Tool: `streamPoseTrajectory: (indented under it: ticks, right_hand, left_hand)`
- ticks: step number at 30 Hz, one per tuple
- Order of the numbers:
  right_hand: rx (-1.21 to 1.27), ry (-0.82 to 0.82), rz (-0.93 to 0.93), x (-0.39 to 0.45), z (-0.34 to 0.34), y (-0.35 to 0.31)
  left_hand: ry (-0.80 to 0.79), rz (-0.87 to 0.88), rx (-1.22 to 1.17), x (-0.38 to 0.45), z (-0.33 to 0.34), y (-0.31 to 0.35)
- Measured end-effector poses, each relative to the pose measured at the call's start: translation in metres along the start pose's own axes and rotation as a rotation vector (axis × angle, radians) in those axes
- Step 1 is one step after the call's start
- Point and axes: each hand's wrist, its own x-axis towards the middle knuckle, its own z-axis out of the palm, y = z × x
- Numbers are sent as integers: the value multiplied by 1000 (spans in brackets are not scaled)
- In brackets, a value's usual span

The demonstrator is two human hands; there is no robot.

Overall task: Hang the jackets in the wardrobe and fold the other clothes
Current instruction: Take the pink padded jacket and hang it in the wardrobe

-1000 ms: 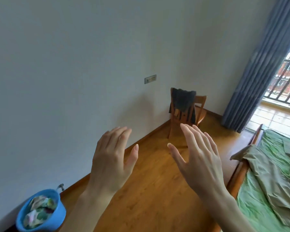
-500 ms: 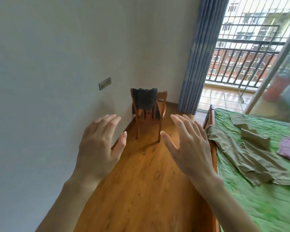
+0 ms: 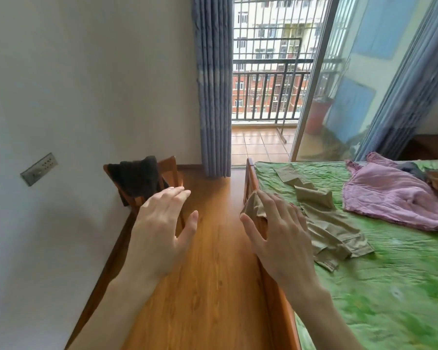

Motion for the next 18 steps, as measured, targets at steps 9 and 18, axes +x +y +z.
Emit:
streamPoseTrajectory:
  ticks: [9,18]
  right_hand:
    - [-54,-31,30,136,67,55]
    - [-50,-29,6,252,130,82]
  left_hand:
    - [-18,46,-7,150,108,-16]
    - [21,11,-2,246,186,-54]
